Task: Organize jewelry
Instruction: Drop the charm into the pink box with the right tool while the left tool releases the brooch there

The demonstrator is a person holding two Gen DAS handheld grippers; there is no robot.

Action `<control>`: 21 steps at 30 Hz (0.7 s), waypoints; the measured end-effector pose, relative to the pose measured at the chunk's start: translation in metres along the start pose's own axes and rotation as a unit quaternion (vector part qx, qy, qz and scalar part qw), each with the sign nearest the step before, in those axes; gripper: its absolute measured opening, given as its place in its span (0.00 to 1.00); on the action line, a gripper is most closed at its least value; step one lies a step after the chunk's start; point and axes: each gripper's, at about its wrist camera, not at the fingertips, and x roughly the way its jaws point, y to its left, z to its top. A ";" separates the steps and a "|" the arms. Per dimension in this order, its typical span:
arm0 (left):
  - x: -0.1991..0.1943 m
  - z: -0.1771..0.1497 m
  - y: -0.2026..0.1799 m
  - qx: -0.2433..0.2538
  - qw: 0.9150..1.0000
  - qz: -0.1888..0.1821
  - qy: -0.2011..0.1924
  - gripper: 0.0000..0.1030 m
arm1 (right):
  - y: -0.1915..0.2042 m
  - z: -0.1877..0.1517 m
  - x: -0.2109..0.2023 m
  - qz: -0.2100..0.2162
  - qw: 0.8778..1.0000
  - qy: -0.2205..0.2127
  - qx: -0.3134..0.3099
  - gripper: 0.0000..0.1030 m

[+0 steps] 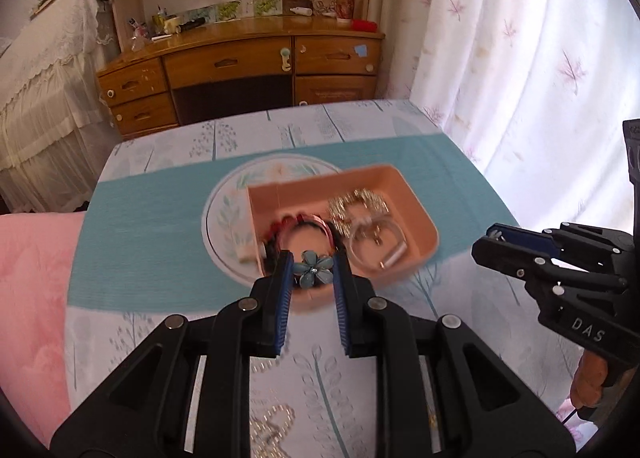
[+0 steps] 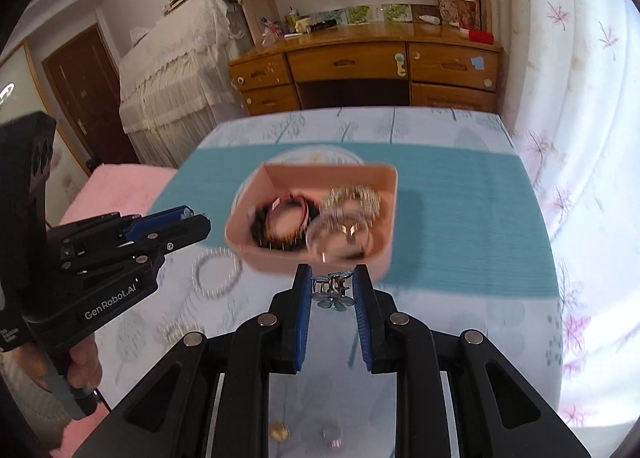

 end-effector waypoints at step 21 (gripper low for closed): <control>0.114 0.029 0.034 -0.054 0.991 -0.041 0.115 0.18 | -0.021 0.068 0.126 0.054 0.986 0.116 0.107 0.33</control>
